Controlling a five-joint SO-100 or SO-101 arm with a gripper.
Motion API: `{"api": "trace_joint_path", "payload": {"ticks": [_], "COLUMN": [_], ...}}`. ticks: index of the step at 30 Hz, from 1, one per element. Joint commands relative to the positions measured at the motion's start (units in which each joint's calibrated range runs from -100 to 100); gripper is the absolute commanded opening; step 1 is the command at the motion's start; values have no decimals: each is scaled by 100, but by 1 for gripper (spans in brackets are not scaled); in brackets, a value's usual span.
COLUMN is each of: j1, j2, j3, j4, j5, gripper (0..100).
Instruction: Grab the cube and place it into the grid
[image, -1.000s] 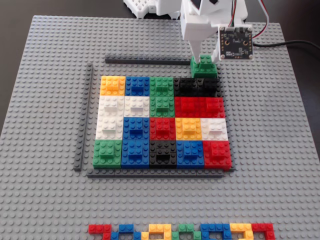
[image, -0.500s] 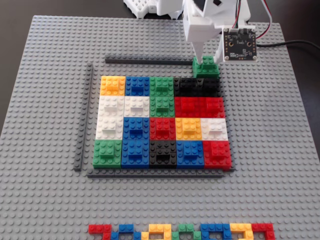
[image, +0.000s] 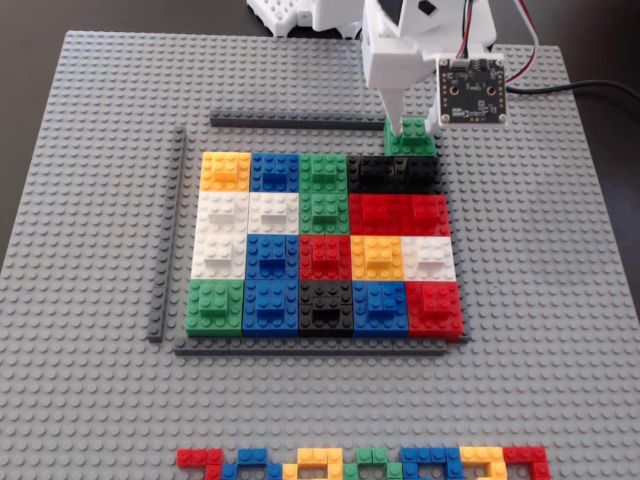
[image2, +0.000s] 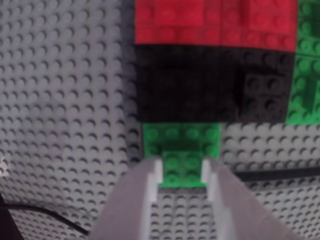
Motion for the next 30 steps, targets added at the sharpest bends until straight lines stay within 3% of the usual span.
{"api": "trace_joint_path", "payload": {"ticks": [1,15,30], "j1": [11,-11,18], "j2": [-15,2,-127], "j3": [-283,-211,-183], "j4": [-76,-61,-37], "j5": [0,20,-59], "gripper": [4,5,14]}}
